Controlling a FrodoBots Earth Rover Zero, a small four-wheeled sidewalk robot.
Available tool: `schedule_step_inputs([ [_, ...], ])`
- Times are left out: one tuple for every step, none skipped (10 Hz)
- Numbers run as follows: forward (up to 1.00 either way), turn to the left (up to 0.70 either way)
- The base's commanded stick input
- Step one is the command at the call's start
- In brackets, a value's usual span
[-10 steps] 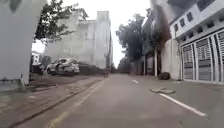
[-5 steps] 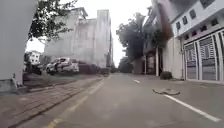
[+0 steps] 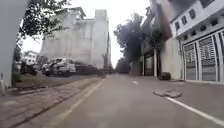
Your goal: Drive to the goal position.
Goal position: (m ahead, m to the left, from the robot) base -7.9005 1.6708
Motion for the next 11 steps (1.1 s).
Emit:
schedule_step_inputs([
  [0.50,0.00],
  [0.50,0.00],
  [0.50,0.00],
  [0.50,0.00],
  [0.50,0.00],
  [0.50,0.00],
  [0.50,0.00],
  [0.50,0.00],
  [0.50,0.00],
  [0.50,0.00],
  [0.50,0.00],
])
